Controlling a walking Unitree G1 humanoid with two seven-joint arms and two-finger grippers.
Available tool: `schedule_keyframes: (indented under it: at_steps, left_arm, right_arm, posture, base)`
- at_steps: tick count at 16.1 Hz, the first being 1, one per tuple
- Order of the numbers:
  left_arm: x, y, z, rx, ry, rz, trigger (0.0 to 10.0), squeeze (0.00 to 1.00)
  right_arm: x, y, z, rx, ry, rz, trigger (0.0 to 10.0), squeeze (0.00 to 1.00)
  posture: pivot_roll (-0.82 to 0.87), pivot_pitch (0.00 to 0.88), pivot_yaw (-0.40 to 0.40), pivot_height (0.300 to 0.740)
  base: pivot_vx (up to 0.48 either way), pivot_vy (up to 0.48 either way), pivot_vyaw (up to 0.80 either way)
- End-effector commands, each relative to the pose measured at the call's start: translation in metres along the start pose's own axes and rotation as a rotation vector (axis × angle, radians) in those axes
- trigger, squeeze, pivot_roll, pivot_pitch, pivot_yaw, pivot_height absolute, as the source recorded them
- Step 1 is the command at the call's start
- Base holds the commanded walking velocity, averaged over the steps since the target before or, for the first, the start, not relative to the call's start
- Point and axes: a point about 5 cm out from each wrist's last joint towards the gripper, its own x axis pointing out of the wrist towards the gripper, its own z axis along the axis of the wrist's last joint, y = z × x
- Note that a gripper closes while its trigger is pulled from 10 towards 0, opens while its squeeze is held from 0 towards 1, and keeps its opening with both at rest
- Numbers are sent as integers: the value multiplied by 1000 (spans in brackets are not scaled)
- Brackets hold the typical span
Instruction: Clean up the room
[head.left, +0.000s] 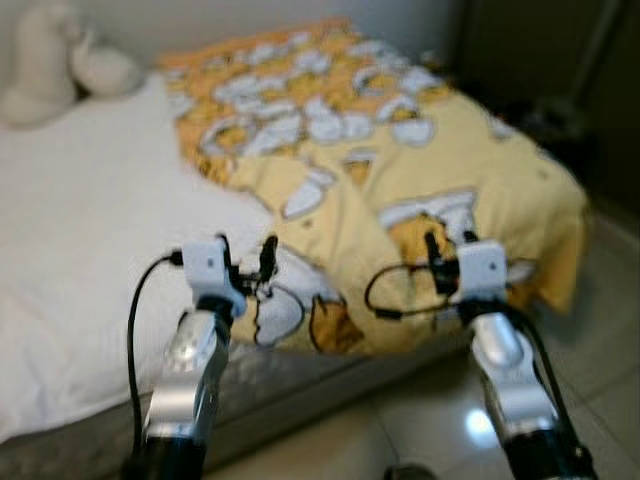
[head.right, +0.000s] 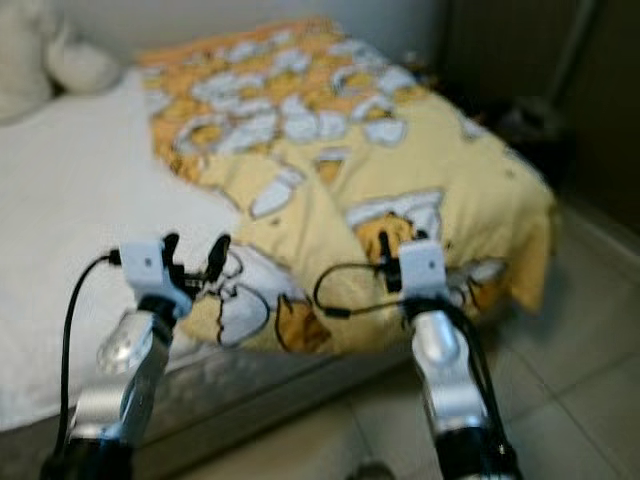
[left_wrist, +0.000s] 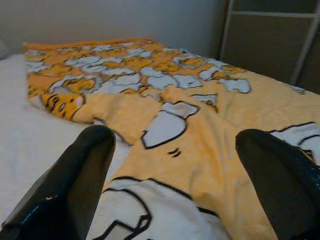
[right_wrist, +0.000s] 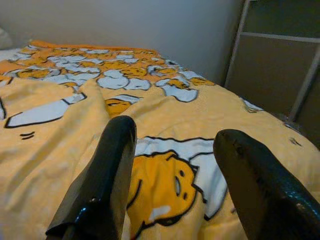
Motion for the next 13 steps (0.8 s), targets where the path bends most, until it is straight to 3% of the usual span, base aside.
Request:
schedule_keyframes:
  at_steps: [1,4,5,7,13]
  left_arm:
    - [0,6,2,19,4,10,10000,0]
    - [2,6,5,25,-10,19,10000,0]
    - [-1,8,4,21,-17,32,10000,0]
    - [-6,10,1,19,-9,42,10000,0]
    - [-1,6,-1,35,6,60,10000,0]
  right_arm:
    - [1,3,3,9,-14,11,10000,0]
    - [1,3,5,38,-19,-1,10000,0]
    - [1,0,4,129,4,-32,10000,0]
    - [-1,0,1,211,45,-30,10000,0]
    - [2,4,5,155,29,20,10000,0]
  posture:
    - [-193,0,161,740]
    - [-196,0,161,740]
    - [-199,0,160,740]
    - [-199,0,157,740]
    - [-199,0,157,740]
  base:
    - [0,480,-688]
    - [0,427,-463]
    - [0,0,0]
    - [0,0,0]
    - [0,0,0]
